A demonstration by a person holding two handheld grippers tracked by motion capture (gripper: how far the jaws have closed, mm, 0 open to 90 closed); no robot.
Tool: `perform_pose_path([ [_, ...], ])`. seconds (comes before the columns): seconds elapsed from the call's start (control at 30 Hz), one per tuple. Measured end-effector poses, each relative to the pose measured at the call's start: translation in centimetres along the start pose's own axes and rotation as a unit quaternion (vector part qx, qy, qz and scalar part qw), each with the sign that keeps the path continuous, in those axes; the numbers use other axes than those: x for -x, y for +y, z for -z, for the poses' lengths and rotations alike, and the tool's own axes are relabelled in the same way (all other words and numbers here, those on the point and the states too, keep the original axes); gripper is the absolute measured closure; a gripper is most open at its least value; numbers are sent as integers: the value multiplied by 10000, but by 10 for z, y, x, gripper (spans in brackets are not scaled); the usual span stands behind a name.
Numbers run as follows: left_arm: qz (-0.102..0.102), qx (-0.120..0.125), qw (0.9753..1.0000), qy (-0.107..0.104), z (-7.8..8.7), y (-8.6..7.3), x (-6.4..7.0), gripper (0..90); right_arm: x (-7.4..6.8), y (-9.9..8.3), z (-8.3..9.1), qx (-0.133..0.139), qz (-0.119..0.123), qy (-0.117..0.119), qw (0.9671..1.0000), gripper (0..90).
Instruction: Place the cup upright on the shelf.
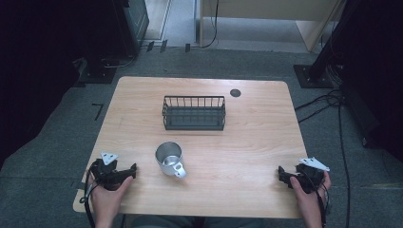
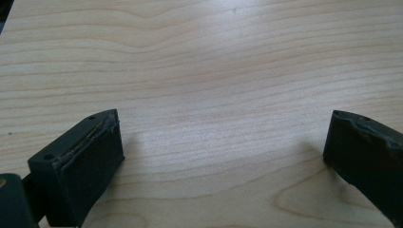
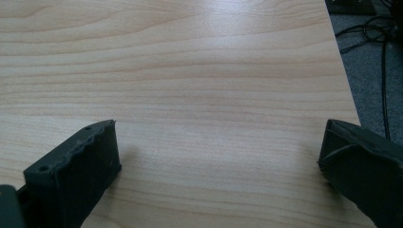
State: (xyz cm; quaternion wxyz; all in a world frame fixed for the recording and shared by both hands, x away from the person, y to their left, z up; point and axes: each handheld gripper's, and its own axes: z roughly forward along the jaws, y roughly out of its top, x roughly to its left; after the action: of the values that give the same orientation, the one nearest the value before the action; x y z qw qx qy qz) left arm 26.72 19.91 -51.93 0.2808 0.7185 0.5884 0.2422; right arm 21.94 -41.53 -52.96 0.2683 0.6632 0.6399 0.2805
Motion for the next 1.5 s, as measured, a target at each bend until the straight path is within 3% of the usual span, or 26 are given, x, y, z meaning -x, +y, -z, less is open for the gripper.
perform_pose_path([
  [0.17,62,5,10000,47,0,0,2,0,0,0,0,0,-3,0,10000,0],
  [0.3,-57,-133,9999,-89,4,1,3,34,0,0,0,-1,-1,2,10000,0],
  [0.43,-15,47,9988,-482,8,2,7,57,0,0,0,-3,-5,1,10000,0],
  [0.57,-173,186,9959,-869,12,5,21,39,0,0,0,-3,-6,1,10000,0],
  [0.7,-429,269,9903,-1295,15,9,38,26,0,0,0,-2,-5,1,10000,0],
  [0.73,-598,312,9866,-1487,17,11,45,24,0,0,0,-2,-8,1,10000,0],
  [0.77,-598,312,9866,-1487,17,11,45,24,0,0,0,-2,-5,2,10000,0],
  [0.8,-663,330,9848,-1571,17,12,49,24,0,0,0,-2,-5,2,10000,0],
  [0.83,-731,337,9824,-1684,18,13,52,25,0,0,0,-1,-8,1,10000,0],
  [0.87,-829,378,9775,-1903,19,16,58,25,0,0,0,-1,-5,0,10000,0],
  [0.9,-907,382,9753,-1977,19,17,62,25,0,0,0,-1,-8,0,10000,0],
  [0.93,-907,382,9753,-1977,19,17,62,25,0,0,0,-2,-4,2,10000,0],
  [0.97,-1064,405,9719,-2059,21,19,70,25,0,0,0,-2,-5,2,10000,0],
  [1.0,-1135,421,9702,-2097,21,20,73,25,0,0,0,0,-4,0,10000,0],
  [1.03,-1135,421,9702,-2097,21,20,73,25,0,0,0,0,-6,1,10000,0],
  [1.17,-1281,428,9654,-2230,19,24,82,26,0,0,0,0,-7,0,10000,0],
  [1.3,-1350,482,9625,-2302,18,28,89,26,0,0,0,0,-7,1,10000,0],
  [1.5,-1438,580,9601,-2329,17,33,100,61,0,0,0,1,-6,-1,10000,0],
])
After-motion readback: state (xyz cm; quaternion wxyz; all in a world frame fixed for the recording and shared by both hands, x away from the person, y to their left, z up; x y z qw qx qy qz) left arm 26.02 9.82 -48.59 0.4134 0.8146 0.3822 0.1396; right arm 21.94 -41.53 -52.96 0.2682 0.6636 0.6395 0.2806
